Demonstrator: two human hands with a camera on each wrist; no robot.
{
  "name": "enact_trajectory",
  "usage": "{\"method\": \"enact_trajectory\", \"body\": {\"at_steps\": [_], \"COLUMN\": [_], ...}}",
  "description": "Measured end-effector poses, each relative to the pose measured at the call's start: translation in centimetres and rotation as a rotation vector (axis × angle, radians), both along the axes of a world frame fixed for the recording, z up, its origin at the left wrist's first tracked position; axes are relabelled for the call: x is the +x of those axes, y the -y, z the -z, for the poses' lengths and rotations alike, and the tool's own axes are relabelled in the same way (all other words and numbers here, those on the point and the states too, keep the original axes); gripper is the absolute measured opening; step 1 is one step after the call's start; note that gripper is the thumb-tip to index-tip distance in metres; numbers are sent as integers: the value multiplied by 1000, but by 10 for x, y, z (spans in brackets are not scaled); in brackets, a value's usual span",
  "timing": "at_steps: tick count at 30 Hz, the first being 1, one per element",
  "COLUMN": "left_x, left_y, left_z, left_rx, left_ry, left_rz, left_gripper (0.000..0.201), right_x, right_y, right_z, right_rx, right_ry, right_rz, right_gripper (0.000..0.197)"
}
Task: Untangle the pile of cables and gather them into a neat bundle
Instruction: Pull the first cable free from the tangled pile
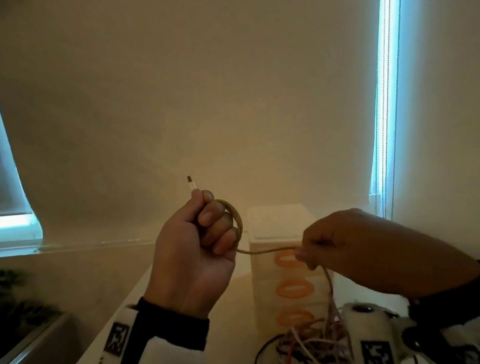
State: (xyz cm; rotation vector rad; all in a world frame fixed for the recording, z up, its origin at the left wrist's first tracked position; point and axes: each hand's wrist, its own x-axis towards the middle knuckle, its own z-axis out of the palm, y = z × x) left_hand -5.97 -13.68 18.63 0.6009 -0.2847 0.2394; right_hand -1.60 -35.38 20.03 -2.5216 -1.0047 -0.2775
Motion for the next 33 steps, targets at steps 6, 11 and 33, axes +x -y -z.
{"method": "enact_trajectory", "body": {"at_steps": [6, 11, 33], "left_x": [-5, -6, 4], "left_y": [1, -15, 5], "left_z": [6, 5, 18], "left_rx": [88, -51, 80], "left_ry": [-34, 34, -113], "left_rz": [44, 110, 29], "left_gripper": [29, 35, 30], "right_x": [19, 38, 16], "right_y": [-9, -2, -50], "right_z": [13, 31, 40], "right_rx": [201, 242, 403], "right_ry": [-295, -396, -215], "right_rz": [-296, -255, -277], "right_gripper": [15, 28, 22]}}
